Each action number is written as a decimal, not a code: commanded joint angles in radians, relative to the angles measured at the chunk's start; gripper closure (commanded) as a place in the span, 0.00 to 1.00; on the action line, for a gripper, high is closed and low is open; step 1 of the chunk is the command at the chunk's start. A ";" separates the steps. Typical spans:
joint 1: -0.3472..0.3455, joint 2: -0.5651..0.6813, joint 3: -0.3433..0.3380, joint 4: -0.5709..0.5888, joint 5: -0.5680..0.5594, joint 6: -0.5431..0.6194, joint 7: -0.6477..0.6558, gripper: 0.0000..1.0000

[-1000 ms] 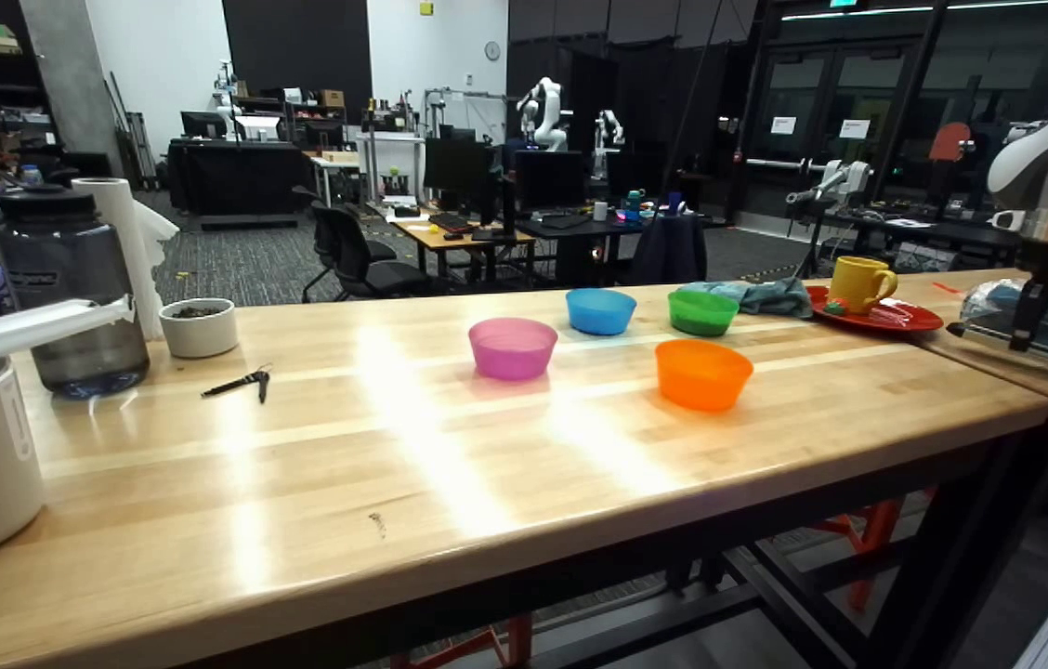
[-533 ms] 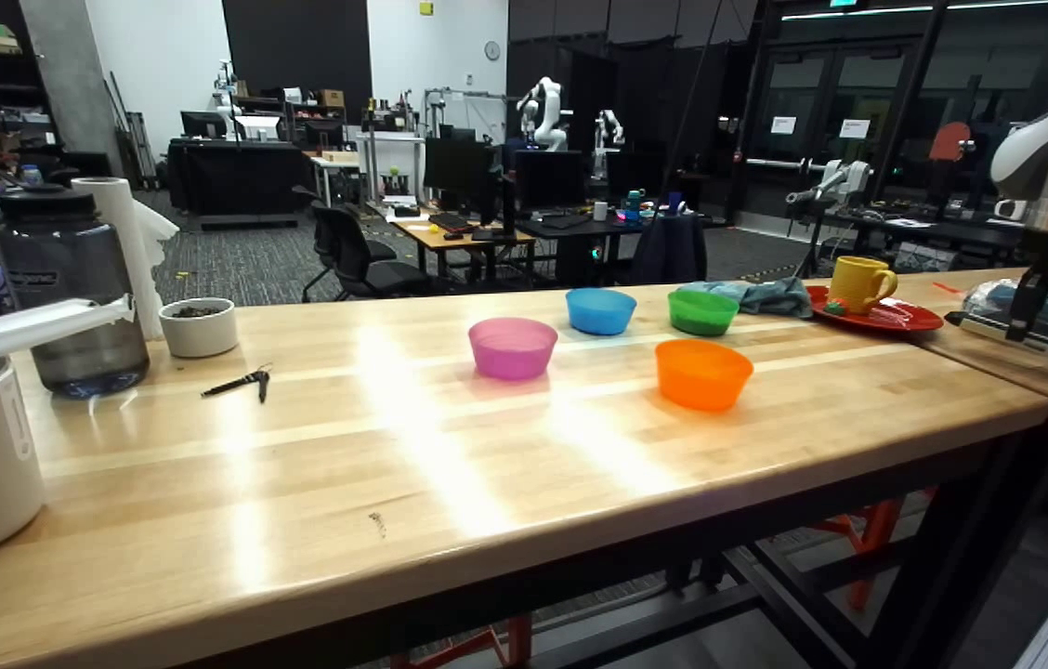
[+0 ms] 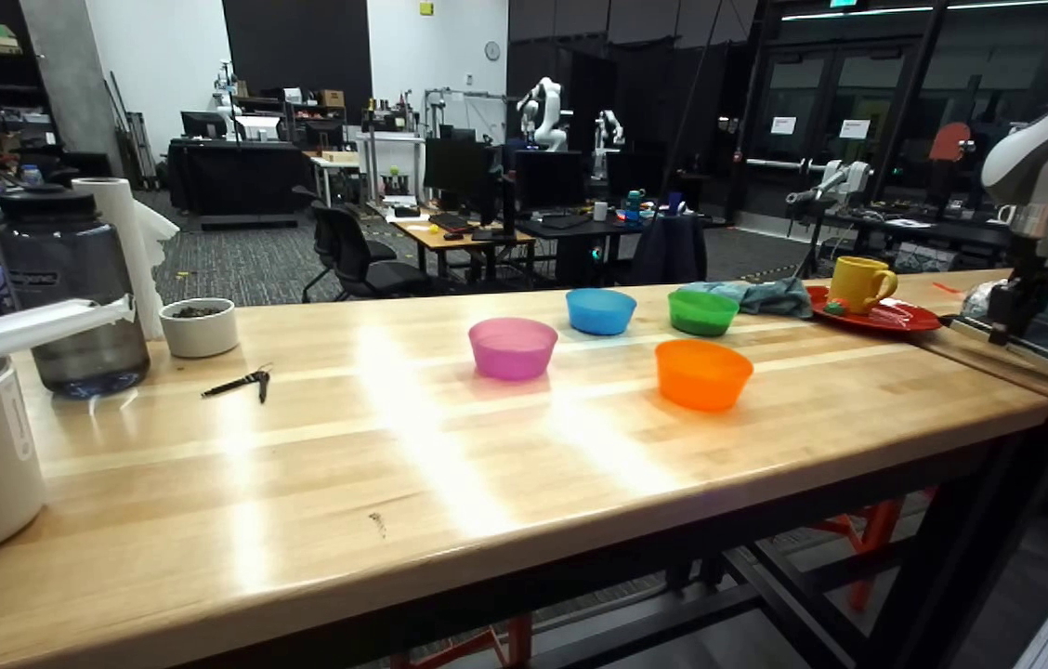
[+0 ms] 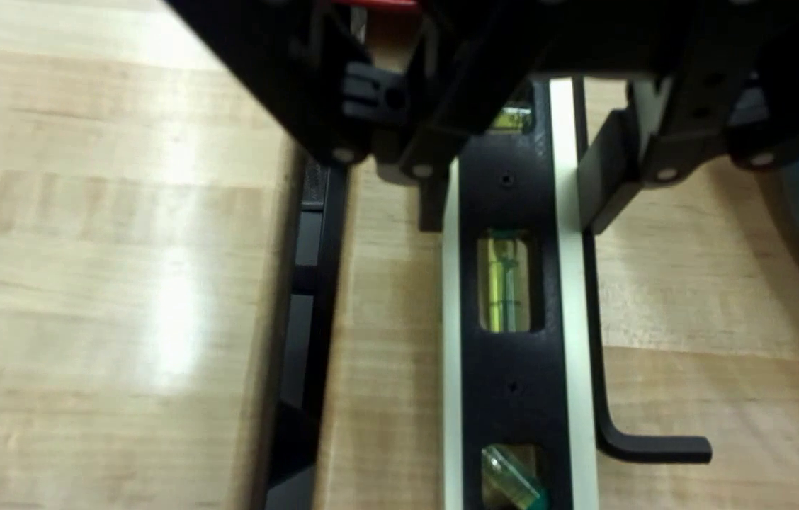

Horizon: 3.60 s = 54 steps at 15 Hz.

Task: Move the black object to the left

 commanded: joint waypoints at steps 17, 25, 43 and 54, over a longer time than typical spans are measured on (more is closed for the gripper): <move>-0.031 0.015 0.026 0.016 -0.059 -0.042 0.625 0.77; -0.030 0.027 0.029 0.032 -0.055 -0.049 0.672 0.04; -0.060 0.063 0.020 0.016 0.072 -0.046 0.540 0.00; -0.068 0.087 0.029 0.022 0.100 -0.046 0.487 0.50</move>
